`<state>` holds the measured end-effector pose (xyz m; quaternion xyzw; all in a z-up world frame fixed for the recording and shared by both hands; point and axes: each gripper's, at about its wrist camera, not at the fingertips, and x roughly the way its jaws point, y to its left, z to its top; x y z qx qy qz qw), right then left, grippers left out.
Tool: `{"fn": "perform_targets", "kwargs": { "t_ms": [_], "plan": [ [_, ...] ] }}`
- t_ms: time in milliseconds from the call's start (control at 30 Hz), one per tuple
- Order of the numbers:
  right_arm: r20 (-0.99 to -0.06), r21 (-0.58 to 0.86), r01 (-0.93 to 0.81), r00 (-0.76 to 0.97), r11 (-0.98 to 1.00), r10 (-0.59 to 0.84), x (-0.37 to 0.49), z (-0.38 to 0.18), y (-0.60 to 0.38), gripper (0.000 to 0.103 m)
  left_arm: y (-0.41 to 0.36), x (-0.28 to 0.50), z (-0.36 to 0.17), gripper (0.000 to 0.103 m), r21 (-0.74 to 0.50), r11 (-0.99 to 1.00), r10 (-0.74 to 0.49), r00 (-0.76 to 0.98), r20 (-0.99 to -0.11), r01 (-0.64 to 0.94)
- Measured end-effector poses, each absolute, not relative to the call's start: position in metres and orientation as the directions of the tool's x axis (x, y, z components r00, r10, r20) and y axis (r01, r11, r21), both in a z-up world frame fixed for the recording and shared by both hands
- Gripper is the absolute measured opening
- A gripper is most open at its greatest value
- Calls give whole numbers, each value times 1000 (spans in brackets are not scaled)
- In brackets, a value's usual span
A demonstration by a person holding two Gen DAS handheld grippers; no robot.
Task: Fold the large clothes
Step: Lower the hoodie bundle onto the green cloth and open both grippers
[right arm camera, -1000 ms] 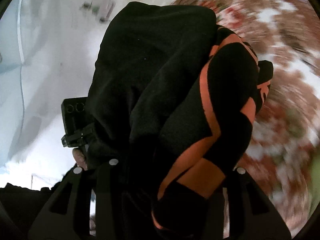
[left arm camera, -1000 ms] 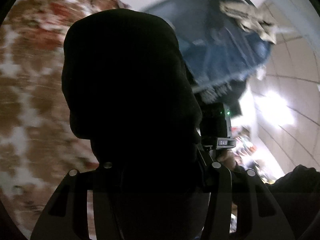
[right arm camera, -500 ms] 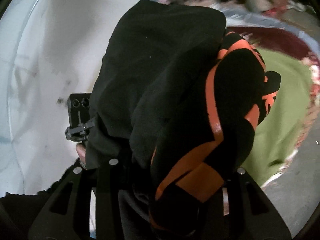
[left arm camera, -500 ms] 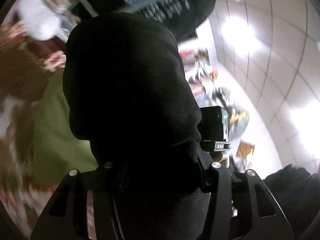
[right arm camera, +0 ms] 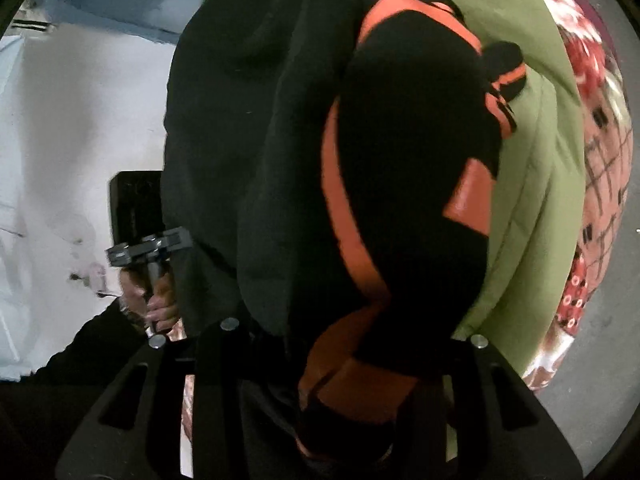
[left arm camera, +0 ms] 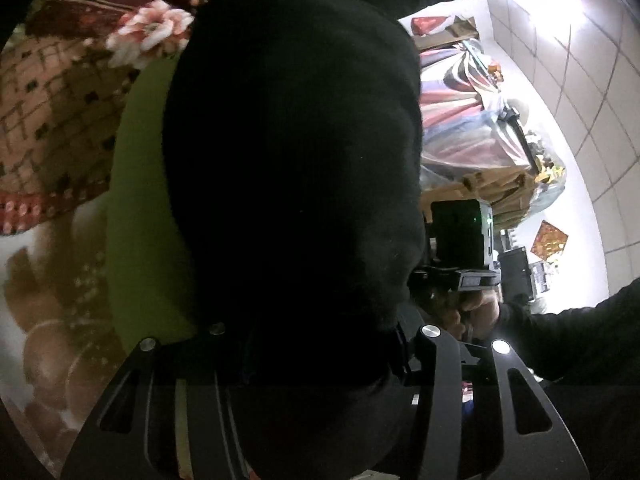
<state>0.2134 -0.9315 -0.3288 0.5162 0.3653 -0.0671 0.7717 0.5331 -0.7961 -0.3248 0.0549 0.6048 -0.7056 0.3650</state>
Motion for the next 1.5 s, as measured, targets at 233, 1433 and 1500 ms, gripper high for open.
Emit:
{"fn": "perform_targets", "kwargs": {
  "t_ms": [233,1433,1500],
  "plan": [
    [-692,694,534,680,483,242,202,-344,-937,54,-813,511,-308,82,-640,27,-388,-582,-715,768],
    [-970,156,591,241,792,11,218,-354,-852,87,-835,493,-238,99,-97,347,-372,41,-927,933],
    [-970,98,596,237,797,-58,208,-332,-853,88,-823,489,-220,99,-37,385,-369,117,-922,922]
  ]
}}
